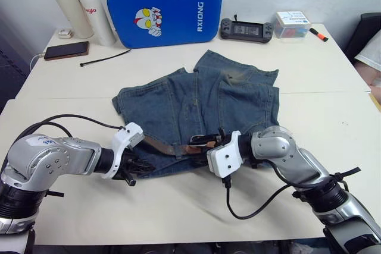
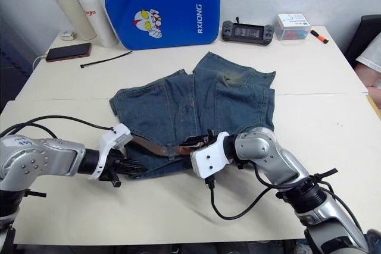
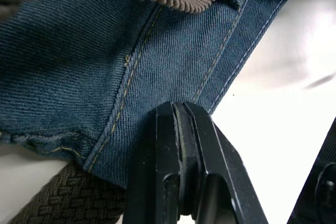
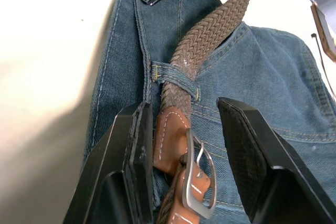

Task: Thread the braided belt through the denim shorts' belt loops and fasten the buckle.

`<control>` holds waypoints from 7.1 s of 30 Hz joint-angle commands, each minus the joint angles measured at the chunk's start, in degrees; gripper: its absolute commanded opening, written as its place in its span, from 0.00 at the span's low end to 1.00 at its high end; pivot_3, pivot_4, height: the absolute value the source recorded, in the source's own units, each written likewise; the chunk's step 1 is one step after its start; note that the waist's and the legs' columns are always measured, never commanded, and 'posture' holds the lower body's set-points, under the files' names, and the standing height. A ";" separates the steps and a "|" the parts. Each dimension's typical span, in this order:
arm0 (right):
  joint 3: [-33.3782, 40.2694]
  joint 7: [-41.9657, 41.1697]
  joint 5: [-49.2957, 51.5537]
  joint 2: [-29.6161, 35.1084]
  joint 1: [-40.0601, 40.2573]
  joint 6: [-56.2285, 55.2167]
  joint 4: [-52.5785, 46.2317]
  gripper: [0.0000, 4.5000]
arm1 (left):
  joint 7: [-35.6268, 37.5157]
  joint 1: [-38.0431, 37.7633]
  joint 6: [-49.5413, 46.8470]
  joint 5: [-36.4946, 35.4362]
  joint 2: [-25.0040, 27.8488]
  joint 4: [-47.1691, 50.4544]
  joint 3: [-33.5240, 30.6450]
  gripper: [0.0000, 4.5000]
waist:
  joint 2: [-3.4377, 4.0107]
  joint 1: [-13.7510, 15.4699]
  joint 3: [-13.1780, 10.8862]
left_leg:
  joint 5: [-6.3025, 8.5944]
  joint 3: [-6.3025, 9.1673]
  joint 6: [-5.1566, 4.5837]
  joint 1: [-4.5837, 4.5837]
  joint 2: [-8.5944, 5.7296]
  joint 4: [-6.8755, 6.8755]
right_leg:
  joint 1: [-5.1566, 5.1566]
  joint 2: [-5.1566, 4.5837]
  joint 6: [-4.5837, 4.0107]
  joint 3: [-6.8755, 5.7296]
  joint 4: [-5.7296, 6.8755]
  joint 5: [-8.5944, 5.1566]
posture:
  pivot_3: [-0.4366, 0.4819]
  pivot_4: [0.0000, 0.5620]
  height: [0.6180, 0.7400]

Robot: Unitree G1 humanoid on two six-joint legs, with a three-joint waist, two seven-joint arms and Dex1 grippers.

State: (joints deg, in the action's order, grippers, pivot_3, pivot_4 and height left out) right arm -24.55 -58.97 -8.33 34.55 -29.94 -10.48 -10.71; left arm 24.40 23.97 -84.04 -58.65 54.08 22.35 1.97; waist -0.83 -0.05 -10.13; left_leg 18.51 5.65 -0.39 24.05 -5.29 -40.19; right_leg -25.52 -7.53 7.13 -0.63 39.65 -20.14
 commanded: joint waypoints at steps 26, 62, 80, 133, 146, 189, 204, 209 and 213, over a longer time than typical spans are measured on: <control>-0.44 -0.71 -0.99 -3.42 0.13 5.90 2.82 0.33 | 1.75 -1.56 -3.42 5.24 -2.32 2.70 -0.43 0.00 | 0.01 -0.02 0.03 | 0.00 0.01 0.00 -0.02 0.00 -0.03 | 0.00 0.00 0.00 -0.01 0.08 0.00 | 0.48 0.27 0.48; 3.51 19.28 -22.12 2.50 6.46 -11.64 -2.08 0.33 | 6.25 0.45 -3.49 9.93 -4.22 1.70 2.85 0.00 | 0.01 0.20 0.15 | 0.00 -0.01 0.00 -0.19 -0.07 -0.04 | 0.09 0.02 0.00 0.05 0.23 0.00 | 0.48 0.27 0.48; 0.61 24.19 -28.25 1.06 4.85 -18.91 1.79 0.33 | 10.61 2.98 -1.67 13.74 -4.08 -0.21 6.94 0.00 | 0.00 1.15 0.15 | -0.01 -0.03 -0.02 -0.47 -0.15 -0.01 | 0.34 0.11 0.00 0.07 0.27 0.00 | 0.48 0.27 0.48; 7.41 2.12 3.89 17.10 -14.46 -19.04 14.32 0.02 | 14.67 2.85 2.72 19.61 -1.45 0.38 14.69 0.00 | 0.15 0.29 0.14 | 0.06 0.08 -0.07 -0.85 -0.04 0.12 | 0.96 0.05 -0.02 -0.06 -0.14 -0.01 | 0.48 0.27 0.48; 14.68 -6.27 12.52 26.84 -9.82 -11.82 15.36 0.01 | 21.72 5.75 10.99 22.50 6.06 -0.83 16.04 0.07 | 0.17 -0.16 0.06 | 0.09 0.00 -0.10 -0.81 0.07 0.20 | 0.93 0.06 -0.01 -0.07 -0.31 -0.02 | 0.48 0.27 0.48; 19.88 -7.99 11.08 26.60 -9.82 -4.90 11.22 0.00 | 23.30 16.19 15.61 8.59 -0.63 -7.00 -2.53 0.99 | 0.09 0.01 -0.11 | 0.11 0.03 -0.07 -0.63 0.02 0.12 | 0.69 0.01 -0.01 -0.10 -0.20 -0.02 | 0.48 0.27 0.48; 19.43 -9.37 18.02 20.78 -12.33 21.18 -0.69 0.00 | 10.38 24.58 38.04 32.11 -25.99 -7.55 10.53 0.99 | 0.05 1.37 -0.14 | 0.11 0.02 -0.09 -0.43 0.02 -0.08 | 0.70 0.00 0.05 -0.43 -0.33 0.02 | 0.48 0.27 0.48; 20.01 -9.17 18.30 20.61 -11.86 22.55 -2.09 0.00 | 10.39 25.12 39.01 34.96 -29.35 -9.64 12.66 0.82 | 0.04 1.42 -0.14 | 0.11 0.02 -0.09 -0.44 0.02 -0.07 | 0.70 0.01 0.06 -0.50 -0.31 0.02 | 0.48 0.27 0.48; 20.47 -9.02 18.93 20.95 -11.14 24.15 -3.05 0.00 | 11.03 25.16 38.99 34.20 -31.62 -10.33 11.38 0.49 | 0.04 1.43 -0.14 | 0.11 0.02 -0.09 -0.44 0.01 -0.07 | 0.71 0.01 0.07 -0.52 -0.33 0.02 | 0.48 0.27 0.48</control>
State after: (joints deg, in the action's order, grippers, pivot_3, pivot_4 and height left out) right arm -6.43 -68.33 9.28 55.24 -41.24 12.60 -11.47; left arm 35.24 47.74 -45.64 -23.87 24.41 11.29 15.34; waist -0.79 1.37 -10.27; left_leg 18.61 5.67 -0.48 23.61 -5.28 -40.26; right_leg -24.81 -7.52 7.20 -1.16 39.33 -20.12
